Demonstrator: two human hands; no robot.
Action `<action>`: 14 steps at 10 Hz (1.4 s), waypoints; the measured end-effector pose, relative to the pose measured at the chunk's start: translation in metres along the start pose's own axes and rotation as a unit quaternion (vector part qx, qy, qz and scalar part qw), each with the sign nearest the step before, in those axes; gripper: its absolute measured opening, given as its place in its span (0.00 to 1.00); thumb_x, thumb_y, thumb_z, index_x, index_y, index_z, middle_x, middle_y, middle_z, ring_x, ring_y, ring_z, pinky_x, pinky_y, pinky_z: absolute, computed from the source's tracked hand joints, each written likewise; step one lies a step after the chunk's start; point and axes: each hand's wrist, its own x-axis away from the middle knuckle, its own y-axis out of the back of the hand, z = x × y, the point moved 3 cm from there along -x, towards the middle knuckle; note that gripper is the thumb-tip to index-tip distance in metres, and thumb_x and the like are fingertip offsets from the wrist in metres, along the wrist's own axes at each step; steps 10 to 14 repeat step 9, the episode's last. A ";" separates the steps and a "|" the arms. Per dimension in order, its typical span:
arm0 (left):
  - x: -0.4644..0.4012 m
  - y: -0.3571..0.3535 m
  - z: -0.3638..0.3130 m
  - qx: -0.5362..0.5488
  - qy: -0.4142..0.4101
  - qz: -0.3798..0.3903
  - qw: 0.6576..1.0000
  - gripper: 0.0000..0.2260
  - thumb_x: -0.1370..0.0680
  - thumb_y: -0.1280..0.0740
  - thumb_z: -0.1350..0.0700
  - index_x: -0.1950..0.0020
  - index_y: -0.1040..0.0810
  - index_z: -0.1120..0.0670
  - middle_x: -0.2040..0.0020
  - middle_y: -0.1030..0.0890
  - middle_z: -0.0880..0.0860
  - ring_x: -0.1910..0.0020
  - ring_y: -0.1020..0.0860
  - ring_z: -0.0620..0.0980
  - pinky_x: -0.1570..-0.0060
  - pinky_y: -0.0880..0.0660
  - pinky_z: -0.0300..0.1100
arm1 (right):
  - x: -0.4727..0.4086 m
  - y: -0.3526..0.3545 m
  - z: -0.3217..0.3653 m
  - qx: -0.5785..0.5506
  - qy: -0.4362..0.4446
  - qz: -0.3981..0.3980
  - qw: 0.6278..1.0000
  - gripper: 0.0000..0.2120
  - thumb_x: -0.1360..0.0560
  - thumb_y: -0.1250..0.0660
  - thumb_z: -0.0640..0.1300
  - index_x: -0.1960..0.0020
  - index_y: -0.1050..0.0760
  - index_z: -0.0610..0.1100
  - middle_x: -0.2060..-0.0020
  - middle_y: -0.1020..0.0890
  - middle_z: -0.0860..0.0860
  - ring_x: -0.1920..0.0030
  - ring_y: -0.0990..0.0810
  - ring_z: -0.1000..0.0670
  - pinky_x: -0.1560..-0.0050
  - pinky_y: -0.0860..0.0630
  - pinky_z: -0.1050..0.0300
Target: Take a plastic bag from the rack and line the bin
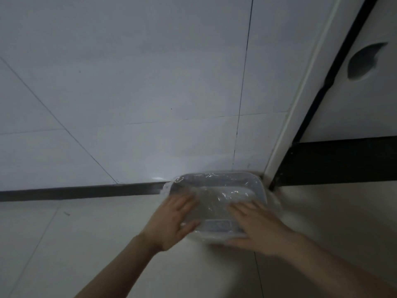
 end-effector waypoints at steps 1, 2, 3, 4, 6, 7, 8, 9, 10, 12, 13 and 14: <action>-0.029 -0.014 -0.013 0.050 0.058 0.149 0.986 0.23 0.20 0.52 0.42 0.25 0.44 0.48 0.22 0.48 0.49 0.24 0.50 0.48 0.26 0.52 0.46 | -0.027 -0.002 0.012 -0.030 -0.031 0.120 0.992 0.55 0.39 0.34 0.72 0.25 0.54 0.46 0.24 0.48 0.49 0.25 0.49 0.46 0.25 0.51 0.46; -0.054 -0.027 -0.014 0.110 0.152 0.303 0.934 0.24 0.20 0.53 0.41 0.25 0.49 0.45 0.22 0.51 0.50 0.24 0.52 0.52 0.26 0.55 0.51 | -0.049 -0.003 0.007 -0.056 -0.057 0.200 0.976 0.58 0.43 0.29 0.70 0.26 0.56 0.50 0.23 0.48 0.51 0.25 0.47 0.48 0.28 0.49 0.55; -0.061 -0.038 -0.011 0.214 0.241 0.369 0.872 0.28 0.23 0.50 0.36 0.25 0.50 0.43 0.22 0.52 0.49 0.24 0.55 0.52 0.28 0.59 0.53 | -0.062 -0.013 -0.005 -0.058 -0.098 0.297 0.948 0.61 0.45 0.30 0.72 0.26 0.61 0.51 0.23 0.53 0.53 0.24 0.51 0.49 0.28 0.50 0.55; -0.066 -0.047 -0.006 0.129 0.218 0.414 0.874 0.33 0.26 0.49 0.31 0.25 0.55 0.42 0.22 0.58 0.49 0.24 0.58 0.53 0.29 0.61 0.57 | -0.070 -0.021 -0.015 -0.094 -0.145 0.349 0.921 0.65 0.49 0.31 0.74 0.26 0.63 0.52 0.24 0.58 0.54 0.24 0.57 0.50 0.26 0.54 0.52; -0.070 -0.063 0.004 0.098 0.200 0.440 0.870 0.35 0.27 0.50 0.30 0.25 0.56 0.42 0.22 0.59 0.51 0.24 0.58 0.54 0.29 0.62 0.59 | -0.075 -0.028 -0.021 -0.175 -0.175 0.377 0.893 0.61 0.47 0.28 0.69 0.26 0.60 0.55 0.24 0.61 0.53 0.25 0.61 0.50 0.27 0.54 0.53; -0.070 -0.058 0.006 0.082 0.178 0.413 0.889 0.36 0.29 0.50 0.28 0.26 0.58 0.41 0.23 0.62 0.48 0.24 0.56 0.55 0.27 0.58 0.59 | -0.070 -0.022 -0.021 -0.157 -0.171 0.360 0.903 0.61 0.46 0.30 0.71 0.26 0.62 0.55 0.24 0.60 0.53 0.24 0.60 0.49 0.27 0.54 0.51; -0.060 -0.041 -0.001 0.089 0.158 0.350 0.919 0.33 0.27 0.51 0.30 0.26 0.59 0.40 0.23 0.62 0.48 0.24 0.55 0.56 0.27 0.55 0.59 | -0.056 -0.008 -0.015 -0.092 -0.136 0.293 0.942 0.62 0.45 0.32 0.73 0.26 0.65 0.53 0.23 0.58 0.51 0.24 0.59 0.47 0.25 0.55 0.44; -0.039 -0.011 -0.018 0.090 0.143 0.281 0.945 0.32 0.25 0.52 0.32 0.25 0.58 0.43 0.22 0.60 0.51 0.24 0.55 0.55 0.27 0.54 0.59 | -0.035 0.015 -0.002 -0.095 -0.136 0.219 0.961 0.61 0.42 0.31 0.71 0.26 0.66 0.51 0.23 0.58 0.48 0.24 0.58 0.44 0.25 0.54 0.40; -0.039 -0.011 -0.018 0.090 0.143 0.281 0.945 0.32 0.25 0.52 0.32 0.25 0.58 0.43 0.22 0.60 0.51 0.24 0.55 0.55 0.27 0.54 0.59 | -0.035 0.015 -0.002 -0.095 -0.136 0.219 0.961 0.61 0.42 0.31 0.71 0.26 0.66 0.51 0.23 0.58 0.48 0.24 0.58 0.44 0.25 0.54 0.40; -0.039 -0.011 -0.018 0.090 0.143 0.281 0.945 0.32 0.25 0.52 0.32 0.25 0.58 0.43 0.22 0.60 0.51 0.24 0.55 0.55 0.27 0.54 0.59 | -0.035 0.015 -0.002 -0.095 -0.136 0.219 0.961 0.61 0.42 0.31 0.71 0.26 0.66 0.51 0.23 0.58 0.48 0.24 0.58 0.44 0.25 0.54 0.40; -0.039 -0.011 -0.018 0.090 0.143 0.281 0.945 0.32 0.25 0.52 0.32 0.25 0.58 0.43 0.22 0.60 0.51 0.24 0.55 0.55 0.27 0.54 0.59 | -0.035 0.015 -0.002 -0.095 -0.136 0.219 0.961 0.61 0.42 0.31 0.71 0.26 0.66 0.51 0.23 0.58 0.48 0.24 0.58 0.44 0.25 0.54 0.40; -0.039 -0.011 -0.018 0.090 0.143 0.281 0.945 0.32 0.25 0.52 0.32 0.25 0.58 0.43 0.22 0.60 0.51 0.24 0.55 0.55 0.27 0.54 0.59 | -0.035 0.015 -0.002 -0.095 -0.136 0.219 0.961 0.61 0.42 0.31 0.71 0.26 0.66 0.51 0.23 0.58 0.48 0.24 0.58 0.44 0.25 0.54 0.40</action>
